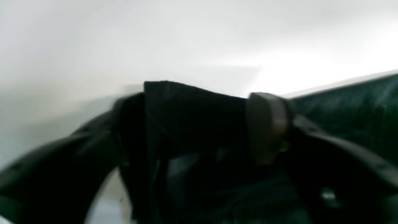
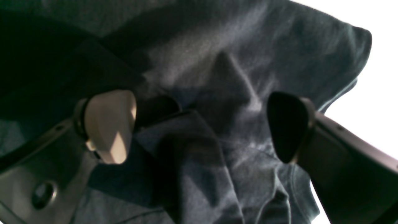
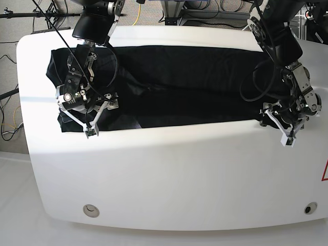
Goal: Fold the T-shirt properly
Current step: 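Grasp the shirt strip end with the left gripper, then adjust the left gripper's grip on the strip end, pulling it taut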
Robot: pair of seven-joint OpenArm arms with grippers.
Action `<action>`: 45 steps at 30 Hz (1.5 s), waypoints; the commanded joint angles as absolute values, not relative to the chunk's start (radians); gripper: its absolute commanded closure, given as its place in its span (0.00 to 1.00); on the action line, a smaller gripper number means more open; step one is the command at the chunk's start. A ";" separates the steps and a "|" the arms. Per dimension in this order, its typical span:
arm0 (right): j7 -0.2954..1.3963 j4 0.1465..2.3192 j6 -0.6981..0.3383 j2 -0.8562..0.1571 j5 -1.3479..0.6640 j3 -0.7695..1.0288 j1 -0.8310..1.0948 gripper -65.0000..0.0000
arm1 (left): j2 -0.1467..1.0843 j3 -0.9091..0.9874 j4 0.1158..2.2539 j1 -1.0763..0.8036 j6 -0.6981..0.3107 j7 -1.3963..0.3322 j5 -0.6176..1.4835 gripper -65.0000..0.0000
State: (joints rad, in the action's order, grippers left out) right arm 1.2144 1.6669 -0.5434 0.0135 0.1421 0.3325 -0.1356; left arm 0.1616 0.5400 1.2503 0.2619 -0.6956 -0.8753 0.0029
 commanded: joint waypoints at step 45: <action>1.216 1.696 -0.558 0.012 0.130 0.330 -0.159 0.00 | 0.180 0.486 1.618 0.208 -0.698 -0.908 0.037 0.76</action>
State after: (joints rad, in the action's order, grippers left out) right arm 1.2289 1.6749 -0.5549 0.0170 0.1341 0.3321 -0.1356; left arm 0.1627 0.4889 1.5826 0.1852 -0.6975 -0.9302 0.0235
